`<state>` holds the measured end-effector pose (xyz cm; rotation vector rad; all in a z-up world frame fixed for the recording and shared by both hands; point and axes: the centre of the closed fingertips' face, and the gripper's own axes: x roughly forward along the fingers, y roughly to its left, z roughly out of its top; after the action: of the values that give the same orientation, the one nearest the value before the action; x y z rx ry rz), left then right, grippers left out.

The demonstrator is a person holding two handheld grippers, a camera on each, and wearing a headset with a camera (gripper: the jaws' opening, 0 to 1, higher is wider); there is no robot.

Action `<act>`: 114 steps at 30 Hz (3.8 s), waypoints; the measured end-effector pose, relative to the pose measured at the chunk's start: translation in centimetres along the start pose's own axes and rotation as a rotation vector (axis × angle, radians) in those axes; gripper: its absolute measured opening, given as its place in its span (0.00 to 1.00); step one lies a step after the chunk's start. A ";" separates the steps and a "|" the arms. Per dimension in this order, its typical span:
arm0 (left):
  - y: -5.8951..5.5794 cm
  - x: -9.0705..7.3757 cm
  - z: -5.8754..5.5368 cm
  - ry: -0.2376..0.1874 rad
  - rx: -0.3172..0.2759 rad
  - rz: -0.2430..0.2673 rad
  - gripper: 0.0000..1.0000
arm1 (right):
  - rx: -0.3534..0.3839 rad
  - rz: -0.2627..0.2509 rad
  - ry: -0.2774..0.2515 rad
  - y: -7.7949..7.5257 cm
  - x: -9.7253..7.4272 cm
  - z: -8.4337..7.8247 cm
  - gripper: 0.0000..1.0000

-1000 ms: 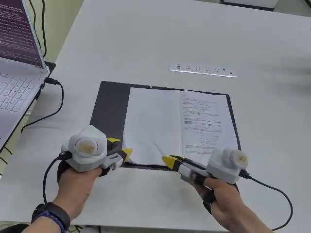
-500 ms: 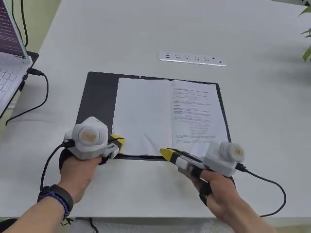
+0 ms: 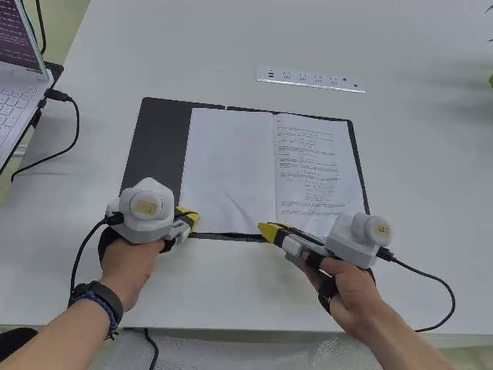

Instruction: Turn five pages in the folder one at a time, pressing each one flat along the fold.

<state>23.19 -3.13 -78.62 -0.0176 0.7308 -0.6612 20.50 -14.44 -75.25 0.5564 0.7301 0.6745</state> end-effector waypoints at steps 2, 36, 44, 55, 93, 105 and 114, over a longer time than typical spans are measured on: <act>0.0 0.0 0.0 -0.002 -0.005 -0.003 0.00 | -0.006 0.000 0.004 -0.1 0.2 0.2 0.13; 0.0 0.0 0.1 0.014 0.008 -0.004 0.00 | -0.028 -0.038 -0.069 -5.1 5.1 8.3 0.00; 0.1 0.2 0.0 0.026 0.019 -0.004 0.00 | -0.030 -0.062 -0.080 -6.4 6.4 9.3 0.00; 0.2 0.3 -0.1 0.026 0.012 -0.004 0.00 | -0.003 -0.092 -0.114 -8.0 7.1 10.2 0.00; 0.2 0.4 -0.1 0.030 0.010 -0.016 0.00 | 0.135 -0.170 -0.330 -10.8 11.0 17.2 0.00; 0.2 0.3 -0.2 0.030 0.014 -0.021 0.00 | 0.126 -0.183 -0.325 -13.8 13.8 19.6 0.00; 0.2 0.2 -0.2 0.031 0.012 -0.026 0.00 | 0.187 -0.194 -0.380 -15.1 14.6 20.4 0.00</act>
<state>23.33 -3.05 -78.93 -0.0063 0.7572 -0.6913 49.28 -18.39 -78.65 0.7495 0.4830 0.3076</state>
